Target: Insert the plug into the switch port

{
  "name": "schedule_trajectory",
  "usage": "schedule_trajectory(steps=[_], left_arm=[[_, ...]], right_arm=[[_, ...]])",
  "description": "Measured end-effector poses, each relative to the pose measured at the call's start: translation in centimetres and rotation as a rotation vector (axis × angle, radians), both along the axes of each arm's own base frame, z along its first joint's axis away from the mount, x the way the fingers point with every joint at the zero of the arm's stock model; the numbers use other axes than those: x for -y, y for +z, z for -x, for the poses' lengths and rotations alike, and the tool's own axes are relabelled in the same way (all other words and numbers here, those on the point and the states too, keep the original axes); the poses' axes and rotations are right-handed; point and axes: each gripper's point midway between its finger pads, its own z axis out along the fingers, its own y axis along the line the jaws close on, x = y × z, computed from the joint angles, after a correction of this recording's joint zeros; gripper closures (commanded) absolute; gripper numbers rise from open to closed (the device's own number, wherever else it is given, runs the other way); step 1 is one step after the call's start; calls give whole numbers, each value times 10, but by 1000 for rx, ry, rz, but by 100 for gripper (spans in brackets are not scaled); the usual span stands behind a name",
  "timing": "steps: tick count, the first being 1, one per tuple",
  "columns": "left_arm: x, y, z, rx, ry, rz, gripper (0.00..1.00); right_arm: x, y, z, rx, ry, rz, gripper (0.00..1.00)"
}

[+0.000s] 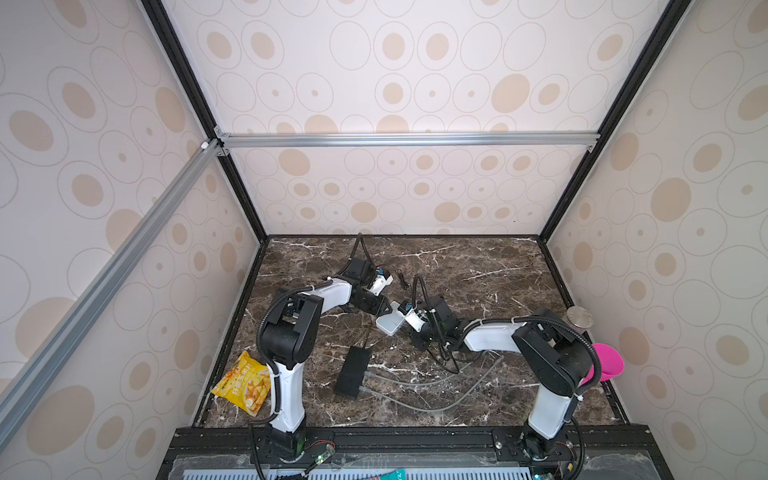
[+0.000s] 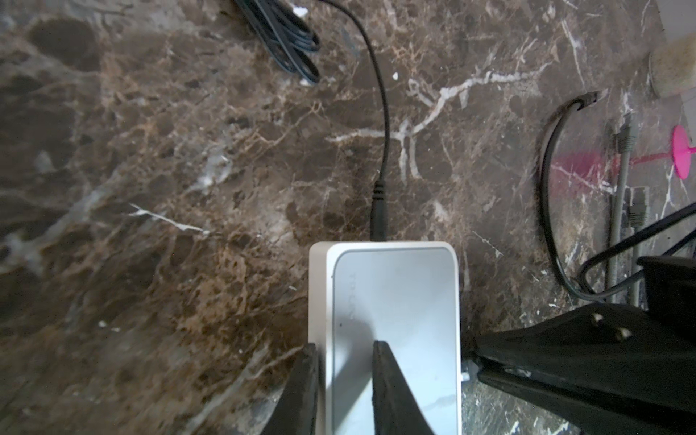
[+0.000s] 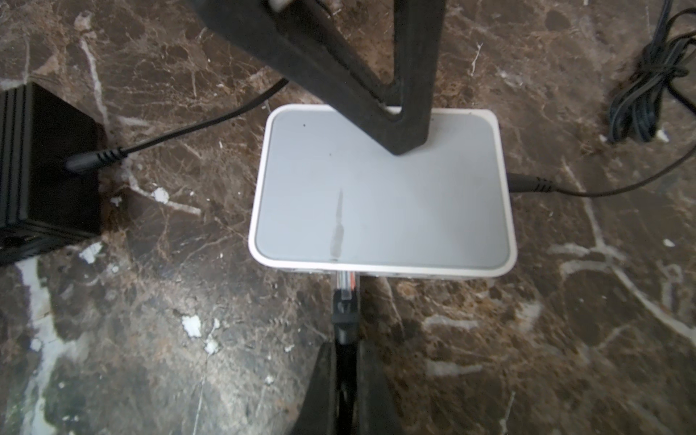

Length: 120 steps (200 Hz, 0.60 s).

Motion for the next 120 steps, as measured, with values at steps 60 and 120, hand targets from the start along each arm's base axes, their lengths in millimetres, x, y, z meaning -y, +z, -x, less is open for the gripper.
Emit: schedule_trajectory(steps=[60,120], left_arm=[[1,3,-10,46,-6,-8,84],[1,3,-14,67,-7,-11,80]], right_arm=[[-5,0,-6,-13,9,23,100],[-5,1,-11,-11,-1,39,100]])
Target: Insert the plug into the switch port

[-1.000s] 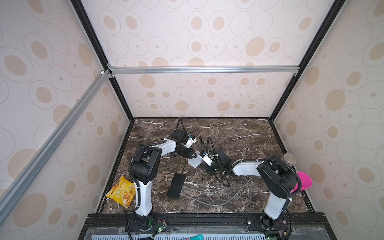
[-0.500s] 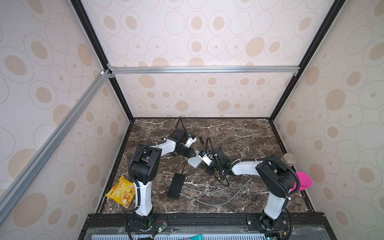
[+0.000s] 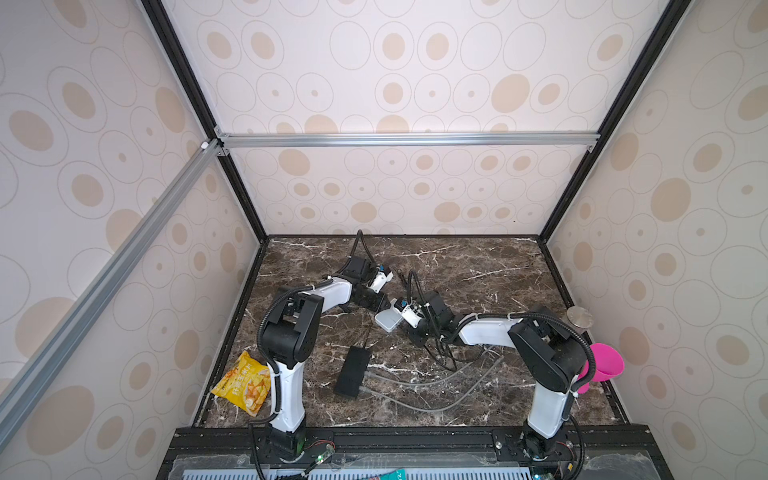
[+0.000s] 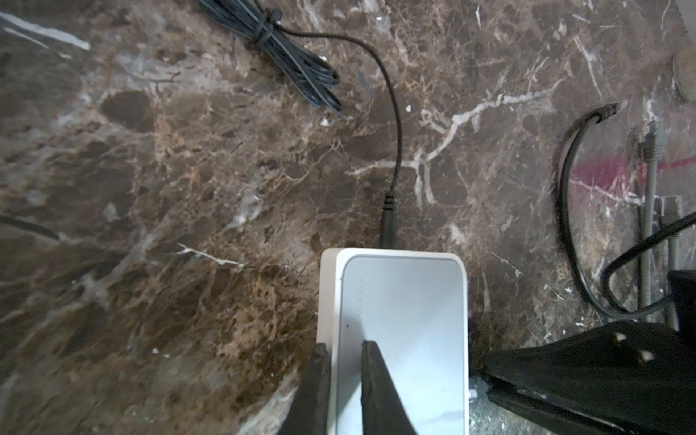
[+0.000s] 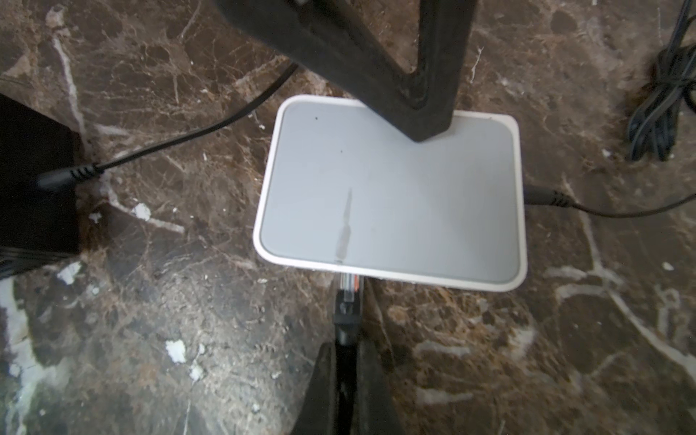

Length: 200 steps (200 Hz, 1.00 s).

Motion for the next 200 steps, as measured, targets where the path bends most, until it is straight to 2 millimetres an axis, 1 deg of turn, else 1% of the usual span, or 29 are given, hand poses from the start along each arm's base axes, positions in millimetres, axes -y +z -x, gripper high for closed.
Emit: schedule_trajectory(steps=[16,29,82,130,200], left_arm=[[1,-1,1,-4,-4,2,73],[1,-2,2,-8,-9,7,73],[2,-3,2,-4,-14,7,78],[2,-3,2,0,-19,3,79],[4,-4,-12,63,-19,-17,80]], right_arm=[[0,1,-2,9,-4,4,100],[1,2,-4,19,-8,9,100],[2,2,-6,39,-11,29,100],[0,0,-7,33,-7,33,100],[-10,1,-19,8,-9,53,100]])
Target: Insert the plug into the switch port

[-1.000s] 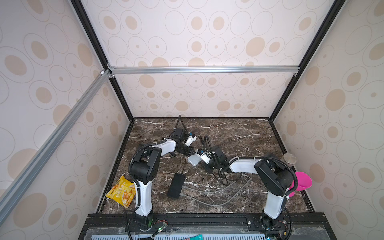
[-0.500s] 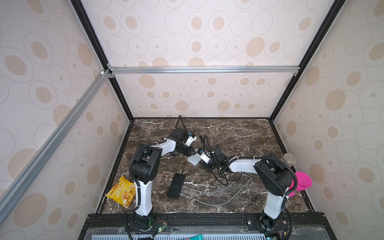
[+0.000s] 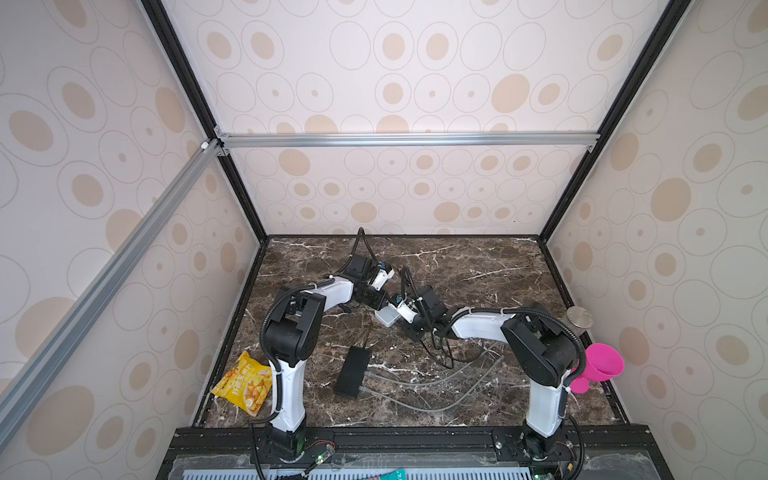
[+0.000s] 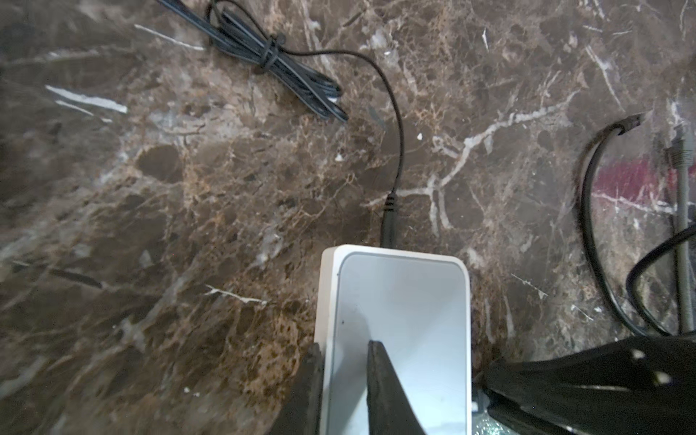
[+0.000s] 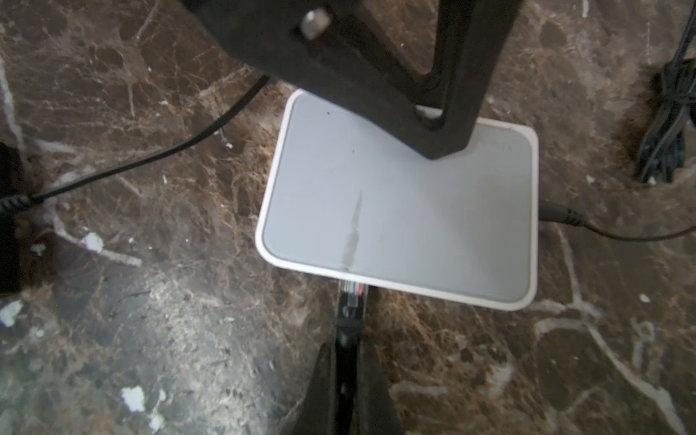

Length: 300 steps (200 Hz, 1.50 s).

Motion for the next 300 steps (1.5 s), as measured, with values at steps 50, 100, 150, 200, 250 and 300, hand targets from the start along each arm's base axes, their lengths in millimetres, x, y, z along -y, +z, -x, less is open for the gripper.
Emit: schedule_trajectory(steps=[50,100,150,200,250,300], left_arm=[[-1,0,-4,18,4,-7,80],[0,0,-6,25,5,-7,80],[0,0,-9,34,8,-11,81],[-5,1,-21,88,29,-44,82],[3,1,-12,60,-3,-19,82],[38,1,44,-119,-135,81,75]], right_arm=[[-2,3,-4,-2,-3,10,100],[-1,4,-7,13,-13,19,100],[-2,5,-10,17,-20,31,100],[-11,5,-21,-1,-39,26,99],[5,7,-11,26,-69,-12,86],[23,103,-18,258,-115,-173,76]])
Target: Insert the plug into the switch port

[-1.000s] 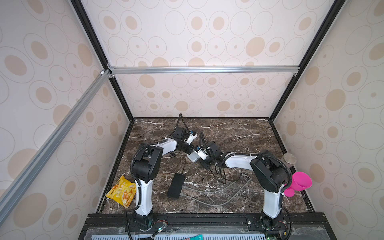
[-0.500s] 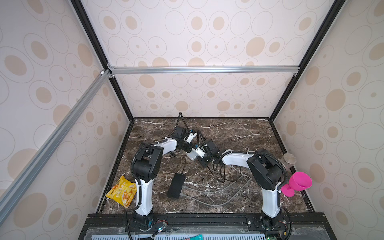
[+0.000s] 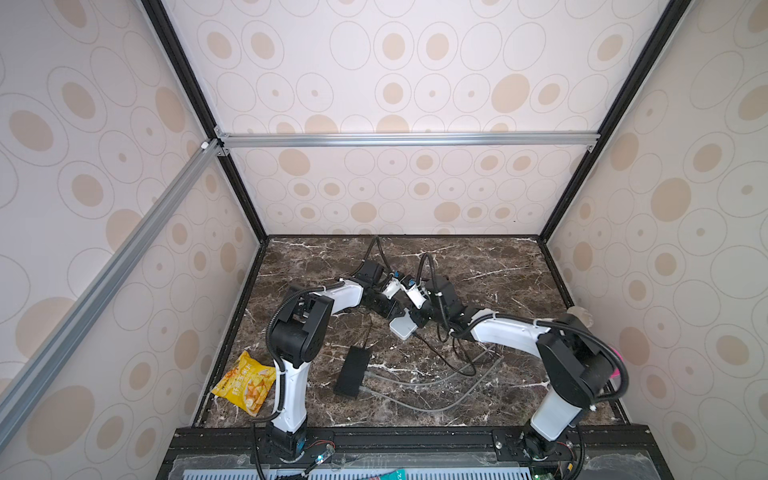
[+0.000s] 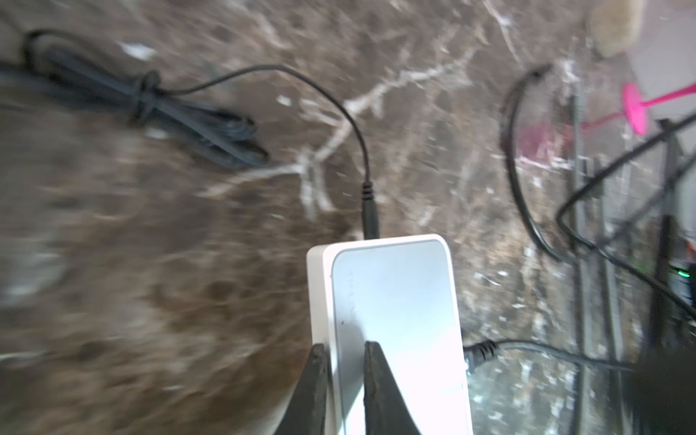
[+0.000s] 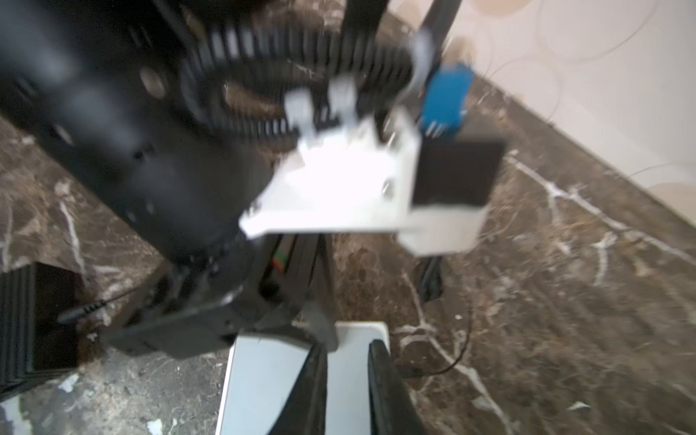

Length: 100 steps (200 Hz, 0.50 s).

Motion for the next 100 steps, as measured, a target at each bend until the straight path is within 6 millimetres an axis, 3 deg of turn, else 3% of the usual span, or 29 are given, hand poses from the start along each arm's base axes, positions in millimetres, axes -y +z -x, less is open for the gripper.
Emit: schedule_trajectory(steps=[16,29,51,79,100], left_arm=[[-3,0,8,-38,6,1,74],[-10,0,11,-62,22,-4,73],[-22,0,15,-88,52,-26,68],[-29,-1,21,-108,65,-47,64],[-29,-1,23,-113,65,-49,61]], right_arm=[[11,18,8,33,-11,-17,74],[21,22,16,27,-23,-4,72],[39,19,32,-49,-47,45,67],[58,15,50,-211,-55,97,51],[67,-3,67,-343,-41,151,44]])
